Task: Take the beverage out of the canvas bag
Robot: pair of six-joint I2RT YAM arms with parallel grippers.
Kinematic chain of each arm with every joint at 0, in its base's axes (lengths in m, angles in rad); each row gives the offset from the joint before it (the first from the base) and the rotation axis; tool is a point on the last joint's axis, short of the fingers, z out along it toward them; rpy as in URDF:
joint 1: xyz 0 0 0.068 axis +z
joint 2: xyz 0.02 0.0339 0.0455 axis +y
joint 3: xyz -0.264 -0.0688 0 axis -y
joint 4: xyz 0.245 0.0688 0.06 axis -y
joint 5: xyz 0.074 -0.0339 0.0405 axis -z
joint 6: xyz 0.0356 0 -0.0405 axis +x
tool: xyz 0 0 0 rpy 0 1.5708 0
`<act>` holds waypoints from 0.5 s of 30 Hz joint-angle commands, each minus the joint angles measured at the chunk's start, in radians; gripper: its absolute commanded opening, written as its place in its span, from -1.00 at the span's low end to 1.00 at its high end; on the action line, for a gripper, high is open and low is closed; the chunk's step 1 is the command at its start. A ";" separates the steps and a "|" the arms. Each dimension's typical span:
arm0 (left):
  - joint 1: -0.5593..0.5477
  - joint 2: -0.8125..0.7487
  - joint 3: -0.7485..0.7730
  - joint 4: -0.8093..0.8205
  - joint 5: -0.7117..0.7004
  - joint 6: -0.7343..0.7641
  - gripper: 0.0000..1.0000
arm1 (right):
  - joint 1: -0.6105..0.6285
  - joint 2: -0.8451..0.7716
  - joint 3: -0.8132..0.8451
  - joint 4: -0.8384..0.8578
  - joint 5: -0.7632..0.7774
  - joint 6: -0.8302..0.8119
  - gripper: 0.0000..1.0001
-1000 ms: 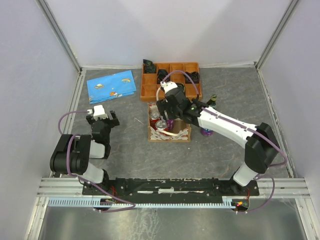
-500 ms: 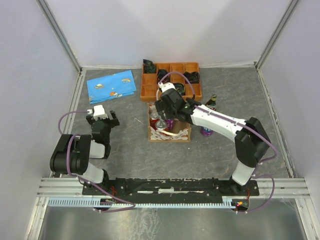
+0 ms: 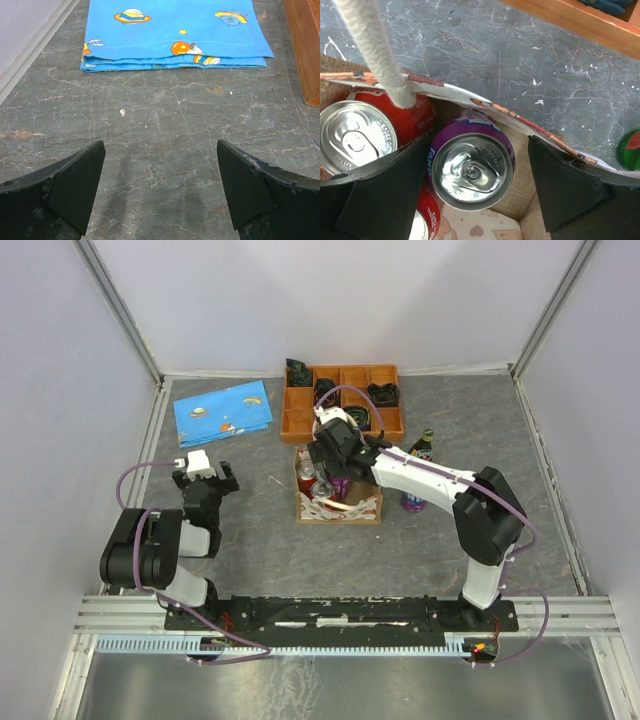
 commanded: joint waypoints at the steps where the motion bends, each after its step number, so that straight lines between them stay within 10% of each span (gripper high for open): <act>1: 0.002 0.003 0.022 0.039 -0.008 0.004 0.99 | 0.000 0.030 0.021 -0.026 0.005 0.035 0.76; 15: 0.002 0.003 0.022 0.039 -0.010 0.004 0.99 | 0.002 0.030 -0.011 -0.085 -0.096 0.078 0.62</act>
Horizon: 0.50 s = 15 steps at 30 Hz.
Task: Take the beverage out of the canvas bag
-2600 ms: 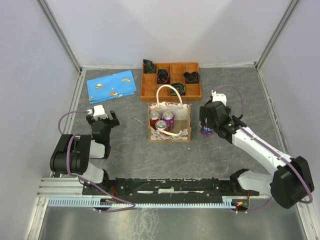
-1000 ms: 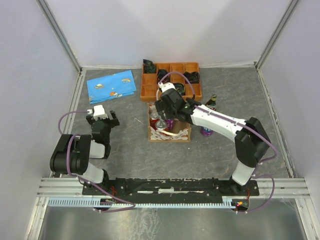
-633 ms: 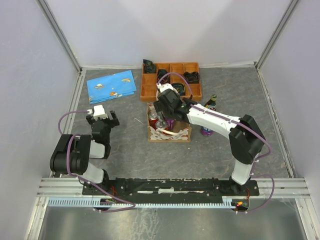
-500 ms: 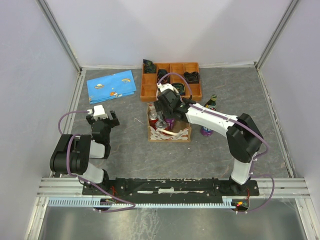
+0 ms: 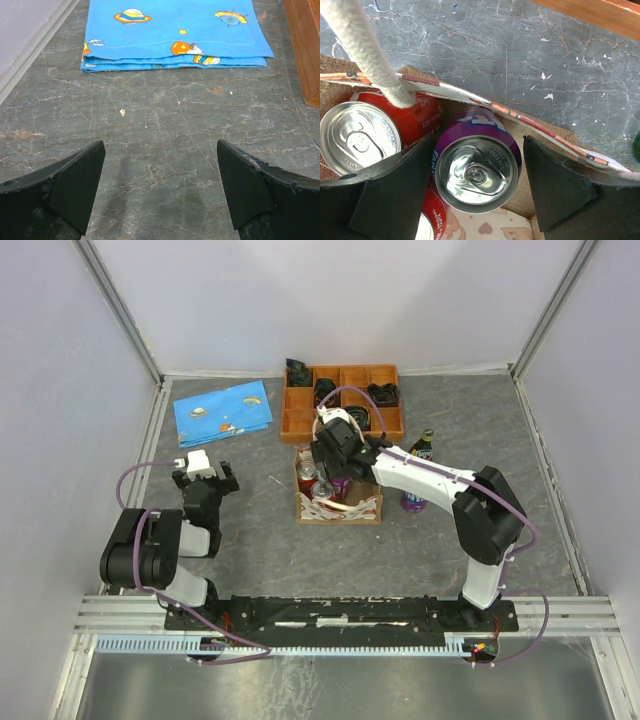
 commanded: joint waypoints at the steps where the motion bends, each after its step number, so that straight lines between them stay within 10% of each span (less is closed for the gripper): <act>1: 0.002 0.003 0.022 0.039 -0.009 0.004 0.99 | 0.010 0.014 -0.017 -0.084 -0.051 0.017 0.65; 15: 0.002 0.003 0.022 0.039 -0.009 0.004 0.99 | 0.018 -0.005 -0.040 -0.124 -0.012 0.024 0.63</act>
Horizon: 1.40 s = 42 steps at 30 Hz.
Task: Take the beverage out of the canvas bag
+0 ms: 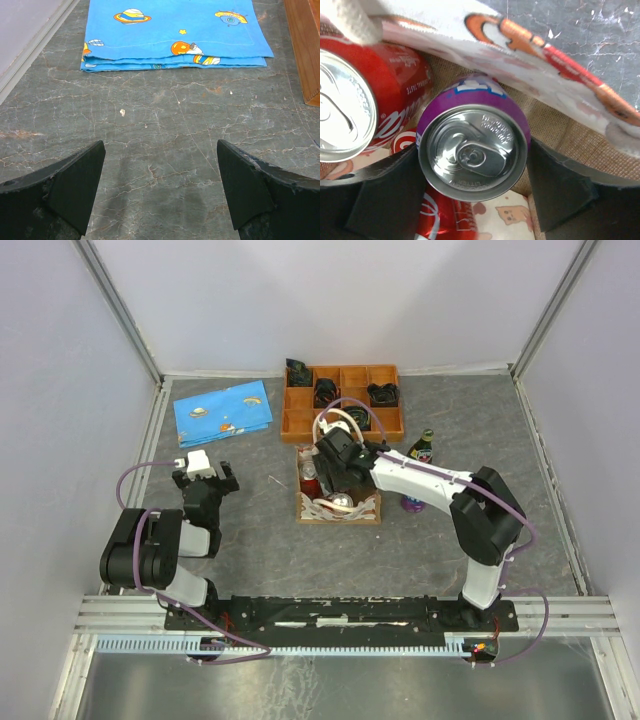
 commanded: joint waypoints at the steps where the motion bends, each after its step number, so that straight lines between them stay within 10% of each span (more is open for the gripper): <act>1: 0.002 0.003 0.022 0.039 -0.009 0.005 0.98 | 0.010 -0.003 -0.006 -0.041 -0.003 0.008 0.56; 7: 0.002 0.003 0.022 0.039 -0.009 0.004 0.99 | 0.012 -0.002 0.004 -0.027 0.019 -0.014 0.15; 13: 0.002 0.003 0.022 0.038 -0.009 0.004 0.99 | 0.012 0.013 0.053 -0.034 0.043 -0.044 0.49; 31: 0.002 0.003 0.022 0.039 -0.009 0.004 0.99 | 0.012 0.024 0.124 -0.039 0.060 -0.082 0.67; 40: 0.002 0.003 0.022 0.039 -0.010 0.004 0.99 | 0.012 0.027 0.108 -0.065 0.021 -0.064 0.27; 42: 0.000 0.004 0.022 0.039 -0.009 0.005 0.99 | 0.012 0.025 0.097 -0.064 0.011 -0.064 -0.32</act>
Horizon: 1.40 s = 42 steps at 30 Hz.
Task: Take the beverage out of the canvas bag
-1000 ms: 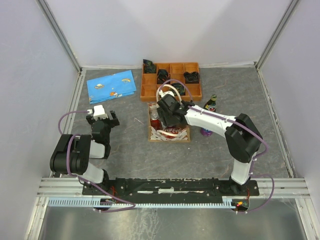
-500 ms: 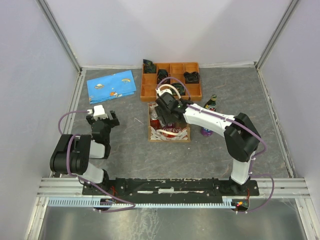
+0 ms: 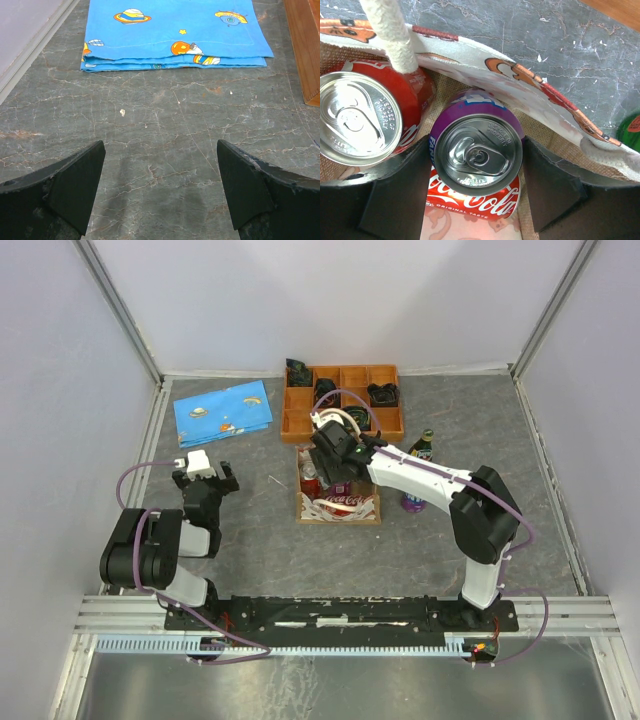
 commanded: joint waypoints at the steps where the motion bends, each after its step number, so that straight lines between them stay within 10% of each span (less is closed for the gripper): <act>1: 0.002 0.003 0.022 0.038 -0.009 0.004 0.99 | 0.005 0.005 0.012 -0.021 -0.027 0.005 -0.87; 23: 0.002 0.004 0.022 0.038 -0.009 0.004 0.99 | -0.001 -0.409 0.095 0.183 0.225 -0.264 -1.00; 42: 0.002 0.003 0.022 0.039 -0.009 0.004 0.99 | -0.295 -0.251 0.051 0.226 0.122 -0.188 -1.00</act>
